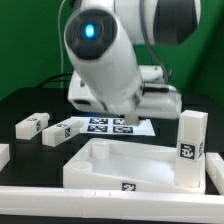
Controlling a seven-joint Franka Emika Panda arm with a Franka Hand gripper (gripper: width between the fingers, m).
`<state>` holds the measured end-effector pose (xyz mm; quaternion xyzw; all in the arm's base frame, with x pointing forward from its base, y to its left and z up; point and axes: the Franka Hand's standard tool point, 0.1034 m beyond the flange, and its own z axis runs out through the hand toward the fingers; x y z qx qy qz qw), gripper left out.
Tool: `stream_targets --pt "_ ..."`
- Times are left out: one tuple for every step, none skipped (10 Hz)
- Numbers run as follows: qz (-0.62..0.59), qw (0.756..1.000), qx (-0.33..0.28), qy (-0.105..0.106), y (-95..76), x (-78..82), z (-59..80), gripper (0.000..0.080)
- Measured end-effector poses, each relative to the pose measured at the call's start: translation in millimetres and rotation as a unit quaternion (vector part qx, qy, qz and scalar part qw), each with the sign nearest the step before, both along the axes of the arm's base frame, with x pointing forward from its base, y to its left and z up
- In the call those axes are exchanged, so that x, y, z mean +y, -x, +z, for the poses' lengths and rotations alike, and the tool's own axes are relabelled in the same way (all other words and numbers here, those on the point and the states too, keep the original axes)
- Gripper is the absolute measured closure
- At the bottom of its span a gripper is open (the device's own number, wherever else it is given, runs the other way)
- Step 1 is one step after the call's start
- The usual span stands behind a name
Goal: Assemble desk
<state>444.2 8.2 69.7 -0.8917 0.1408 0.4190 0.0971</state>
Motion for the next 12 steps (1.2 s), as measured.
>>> stream_targets --pt "0.0 1.0 -0.005 0.002 -5.8 -0.9 6.5 0.0509" --pt "-0.012 1.0 -0.003 0.008 -0.9 0.3 -0.8 0.0509" --pt "-0.012 1.0 -0.009 0.01 -2.5 0.1 -1.5 0.0509" --pt "-0.012 1.0 -0.01 0.01 -3.2 -0.1 -1.4 0.0509" --pt "-0.01 1.0 -0.012 0.01 -4.0 -0.4 -1.5 0.0509" --pt "0.007 0.998 -0.053 0.016 -19.7 -5.2 5.1 0.0509" --pt "0.013 0.996 -0.09 0.017 -33.3 -6.9 25.1 0.0509" --pt "0.015 0.994 -0.108 0.017 -40.8 -9.2 39.6 0.0509" --pt "0.014 0.989 -0.143 0.023 -57.0 -11.6 53.6 0.0509" --pt "0.012 0.983 -0.182 0.03 -70.5 -12.4 64.9 0.0509" --pt "0.009 0.977 -0.211 0.039 -72.4 -12.5 61.2 0.0509" --pt "0.006 0.965 -0.256 0.053 -78.0 -12.8 59.2 0.0509"
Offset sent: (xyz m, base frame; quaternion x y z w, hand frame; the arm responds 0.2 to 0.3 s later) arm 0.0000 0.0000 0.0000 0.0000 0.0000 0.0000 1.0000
